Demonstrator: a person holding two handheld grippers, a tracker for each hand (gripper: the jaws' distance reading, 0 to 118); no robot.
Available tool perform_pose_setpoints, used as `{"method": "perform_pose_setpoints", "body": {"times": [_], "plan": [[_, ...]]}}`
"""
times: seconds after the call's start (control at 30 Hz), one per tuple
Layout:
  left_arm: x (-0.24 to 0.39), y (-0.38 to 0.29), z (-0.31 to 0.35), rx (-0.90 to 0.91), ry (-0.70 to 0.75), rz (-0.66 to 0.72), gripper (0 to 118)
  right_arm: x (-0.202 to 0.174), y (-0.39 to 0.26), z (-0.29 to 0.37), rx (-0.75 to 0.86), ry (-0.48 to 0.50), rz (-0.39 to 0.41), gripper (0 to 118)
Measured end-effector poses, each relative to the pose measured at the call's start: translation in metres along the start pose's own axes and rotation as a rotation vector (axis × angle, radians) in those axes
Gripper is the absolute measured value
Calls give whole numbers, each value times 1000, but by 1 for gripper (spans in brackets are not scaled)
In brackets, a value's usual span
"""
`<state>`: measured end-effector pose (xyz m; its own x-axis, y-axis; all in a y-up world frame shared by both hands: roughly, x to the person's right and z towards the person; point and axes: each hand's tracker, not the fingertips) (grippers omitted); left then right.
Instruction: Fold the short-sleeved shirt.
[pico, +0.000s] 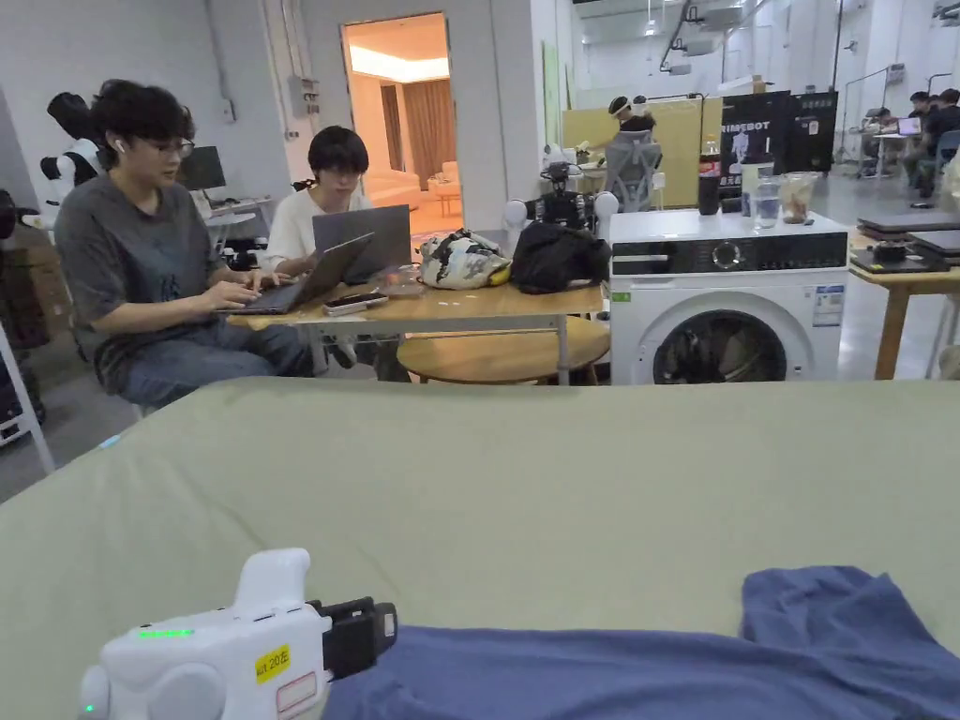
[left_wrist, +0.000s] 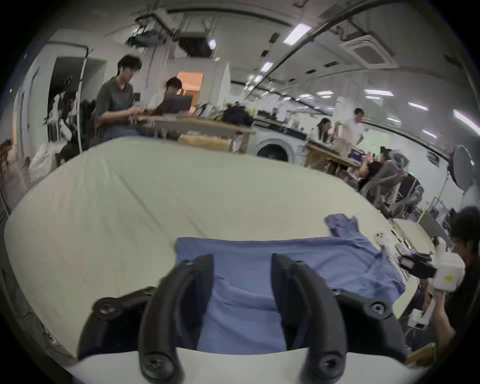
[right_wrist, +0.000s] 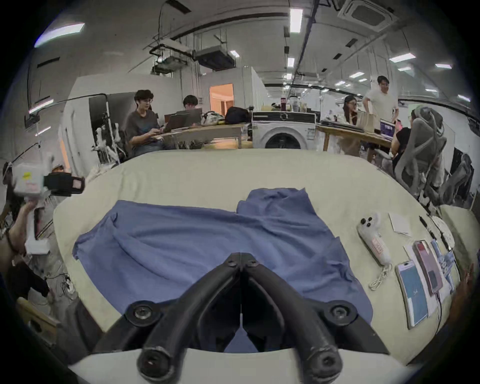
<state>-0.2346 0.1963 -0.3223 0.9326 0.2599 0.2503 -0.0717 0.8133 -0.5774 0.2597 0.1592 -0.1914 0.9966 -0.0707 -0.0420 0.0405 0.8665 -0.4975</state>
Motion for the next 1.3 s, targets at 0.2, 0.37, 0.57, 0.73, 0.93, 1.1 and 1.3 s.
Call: {"method": "perform_pose_setpoints", "body": {"times": [0.2,0.37,0.57,0.73,0.93,1.1,1.3], "plan": [[-50,26,-101,-219,61,110,49,22,-10,1,-48,18,-75,0],[-68,26,-170,-321,134,133,48,38,-16,2,-108,-28,-78,0],[-51,20,-190,-369,146,31,0,64,-4,-10,-143,-61,-81,0],[-41,18,-204,-423,213,-52,0,88,60,-61,-165,-63,-80,11],[-43,19,-195,-431,199,17,0,136,113,-170,-401,-104,-107,56],[-38,15,-191,-421,203,17,0,148,89,-231,-663,-197,-83,0],[-35,19,-181,-414,199,41,0,139,84,-211,-555,-196,-61,0]]}}
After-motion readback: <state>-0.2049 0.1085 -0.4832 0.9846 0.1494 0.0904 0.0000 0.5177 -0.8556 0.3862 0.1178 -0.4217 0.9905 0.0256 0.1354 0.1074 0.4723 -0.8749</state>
